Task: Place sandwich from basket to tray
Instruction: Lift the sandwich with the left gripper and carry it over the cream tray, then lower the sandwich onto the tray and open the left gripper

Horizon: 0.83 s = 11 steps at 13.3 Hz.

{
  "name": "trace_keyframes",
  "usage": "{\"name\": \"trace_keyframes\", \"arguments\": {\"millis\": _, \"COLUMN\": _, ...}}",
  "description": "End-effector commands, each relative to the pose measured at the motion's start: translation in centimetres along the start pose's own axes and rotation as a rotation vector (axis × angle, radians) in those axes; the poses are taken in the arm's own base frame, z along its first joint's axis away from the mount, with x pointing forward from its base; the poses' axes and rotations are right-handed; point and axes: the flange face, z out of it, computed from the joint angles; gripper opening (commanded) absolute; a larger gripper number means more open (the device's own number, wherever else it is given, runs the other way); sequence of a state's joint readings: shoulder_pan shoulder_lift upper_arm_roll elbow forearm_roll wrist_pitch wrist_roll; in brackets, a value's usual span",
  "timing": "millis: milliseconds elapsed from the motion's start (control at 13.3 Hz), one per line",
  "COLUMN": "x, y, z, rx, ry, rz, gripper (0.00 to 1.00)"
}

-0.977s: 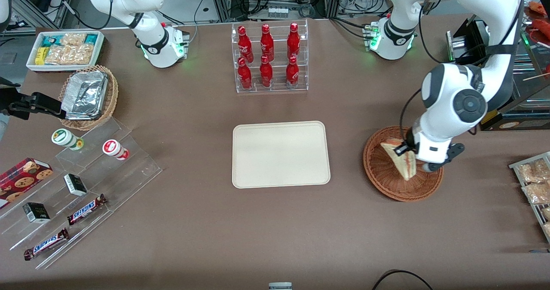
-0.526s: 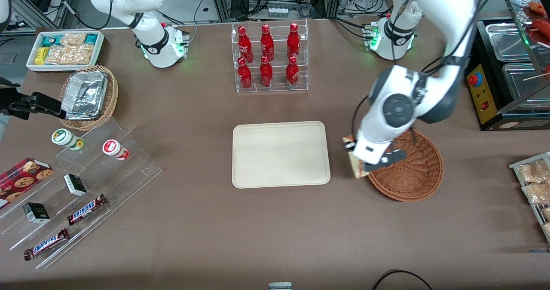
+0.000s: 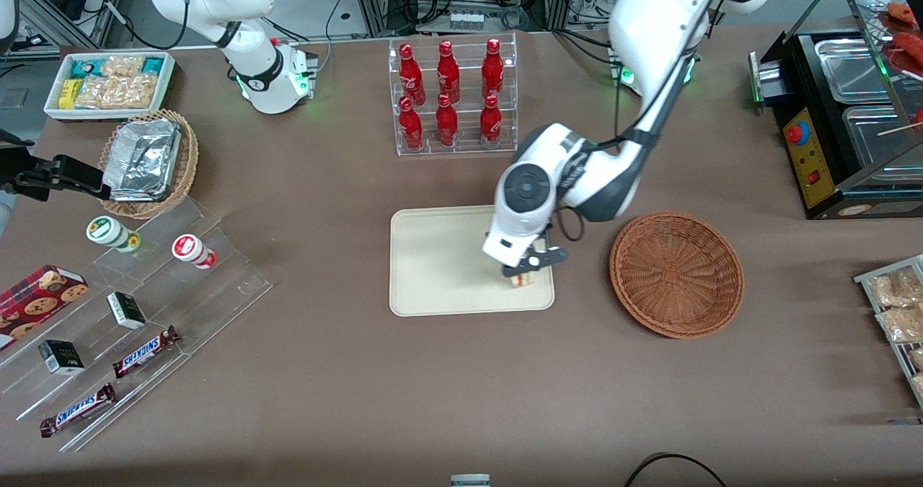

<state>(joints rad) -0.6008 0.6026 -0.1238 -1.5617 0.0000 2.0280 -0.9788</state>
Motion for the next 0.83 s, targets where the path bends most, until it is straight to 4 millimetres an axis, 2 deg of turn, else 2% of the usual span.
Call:
{"name": "trace_keyframes", "arguments": {"millis": 0, "x": -1.1, "y": 3.2, "z": 0.8, "rx": -0.011, "ry": 0.028, "rz": -0.02, "gripper": 0.0}}
{"name": "trace_keyframes", "arguments": {"millis": 150, "x": -2.4, "y": 4.7, "z": 1.3, "rx": -0.042, "ry": 0.047, "rz": -0.017, "gripper": 0.0}}
{"name": "trace_keyframes", "arguments": {"millis": 301, "x": -2.2, "y": 5.4, "z": 1.9, "rx": -0.058, "ry": 0.051, "rz": -0.066, "gripper": 0.0}}
{"name": "trace_keyframes", "arguments": {"millis": 451, "x": -4.1, "y": 7.2, "z": 2.6, "rx": -0.054, "ry": 0.062, "rz": -0.041, "gripper": 0.0}}
{"name": "trace_keyframes", "arguments": {"millis": 752, "x": -2.5, "y": 7.0, "z": 3.2, "rx": -0.047, "ry": 0.078, "rz": -0.074, "gripper": 0.0}}
